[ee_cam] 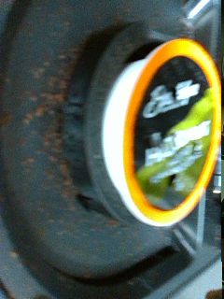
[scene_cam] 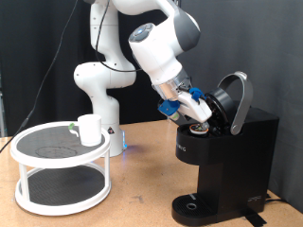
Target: Make a cup of coffee with the keurig machine
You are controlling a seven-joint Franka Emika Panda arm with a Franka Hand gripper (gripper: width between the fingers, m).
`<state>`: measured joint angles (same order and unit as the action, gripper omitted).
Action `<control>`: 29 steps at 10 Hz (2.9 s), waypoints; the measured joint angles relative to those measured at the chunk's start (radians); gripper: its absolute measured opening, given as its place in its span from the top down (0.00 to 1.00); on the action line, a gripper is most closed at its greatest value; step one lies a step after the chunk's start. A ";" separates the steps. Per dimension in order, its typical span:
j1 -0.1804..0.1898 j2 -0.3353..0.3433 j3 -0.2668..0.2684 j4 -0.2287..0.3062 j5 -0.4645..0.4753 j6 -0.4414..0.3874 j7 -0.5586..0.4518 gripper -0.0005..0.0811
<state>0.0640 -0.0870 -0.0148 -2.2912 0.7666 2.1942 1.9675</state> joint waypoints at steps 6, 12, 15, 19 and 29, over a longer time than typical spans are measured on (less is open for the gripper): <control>-0.029 -0.075 -0.042 -0.021 0.127 -0.066 -0.077 0.09; -0.052 -0.193 -0.097 0.014 0.247 -0.172 -0.050 0.09; -0.076 -0.235 -0.115 0.033 0.218 -0.231 0.002 0.09; -0.052 -0.229 -0.104 0.046 0.343 -0.230 -0.038 0.09; -0.016 -0.153 0.066 0.176 0.308 -0.085 0.159 0.09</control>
<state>0.0482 -0.2396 0.0516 -2.1155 1.0750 2.1093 2.1264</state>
